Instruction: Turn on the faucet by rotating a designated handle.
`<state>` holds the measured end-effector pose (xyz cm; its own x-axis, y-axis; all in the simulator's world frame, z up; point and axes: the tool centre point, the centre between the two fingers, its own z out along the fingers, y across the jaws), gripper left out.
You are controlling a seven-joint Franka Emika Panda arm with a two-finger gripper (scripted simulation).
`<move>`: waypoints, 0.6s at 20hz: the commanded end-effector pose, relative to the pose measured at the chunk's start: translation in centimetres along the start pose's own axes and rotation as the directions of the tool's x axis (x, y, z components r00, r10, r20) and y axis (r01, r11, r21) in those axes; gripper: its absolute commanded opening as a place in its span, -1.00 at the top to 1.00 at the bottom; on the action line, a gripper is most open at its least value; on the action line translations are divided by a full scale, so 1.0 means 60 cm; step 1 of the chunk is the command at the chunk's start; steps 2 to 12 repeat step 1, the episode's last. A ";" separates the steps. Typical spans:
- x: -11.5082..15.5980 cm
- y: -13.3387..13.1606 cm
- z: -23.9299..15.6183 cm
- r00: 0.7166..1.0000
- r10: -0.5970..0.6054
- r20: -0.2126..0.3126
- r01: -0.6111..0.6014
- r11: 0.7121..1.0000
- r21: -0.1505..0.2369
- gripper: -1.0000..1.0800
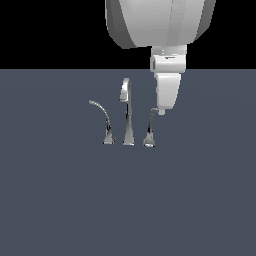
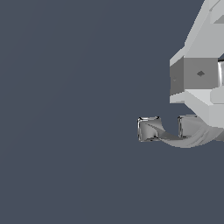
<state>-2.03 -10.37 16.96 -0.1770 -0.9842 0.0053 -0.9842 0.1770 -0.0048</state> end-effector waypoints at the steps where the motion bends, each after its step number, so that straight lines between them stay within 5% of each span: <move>1: -0.046 0.011 -0.002 0.999 -0.034 0.005 0.035 0.999 -0.005 1.00; 12: -0.046 0.011 -0.002 0.999 -0.034 0.005 0.035 0.999 -0.005 1.00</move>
